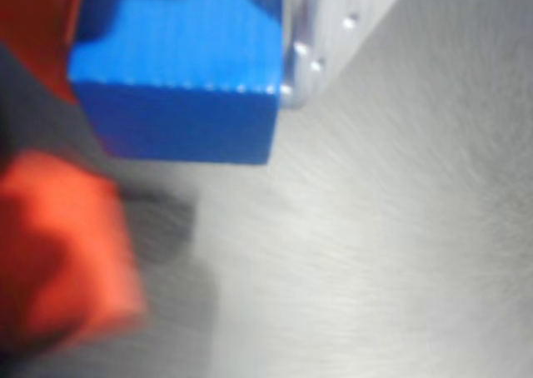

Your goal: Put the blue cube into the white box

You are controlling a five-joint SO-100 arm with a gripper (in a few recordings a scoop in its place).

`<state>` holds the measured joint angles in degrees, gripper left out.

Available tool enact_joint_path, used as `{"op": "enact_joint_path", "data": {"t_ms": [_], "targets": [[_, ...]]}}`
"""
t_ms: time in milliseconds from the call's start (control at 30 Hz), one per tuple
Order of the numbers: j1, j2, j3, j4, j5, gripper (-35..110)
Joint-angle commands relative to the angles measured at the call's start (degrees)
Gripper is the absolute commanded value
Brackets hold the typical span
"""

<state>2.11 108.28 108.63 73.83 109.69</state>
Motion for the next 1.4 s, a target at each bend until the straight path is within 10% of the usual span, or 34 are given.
{"op": "enact_joint_path", "data": {"t_ms": [0,800,1367], "targets": [[7.47,5.54,-5.27,8.53,0.70,0],[66.53,12.57,-4.83,26.63,-21.01,0],[70.22,14.33,2.99,29.44,-23.91,0]]}}
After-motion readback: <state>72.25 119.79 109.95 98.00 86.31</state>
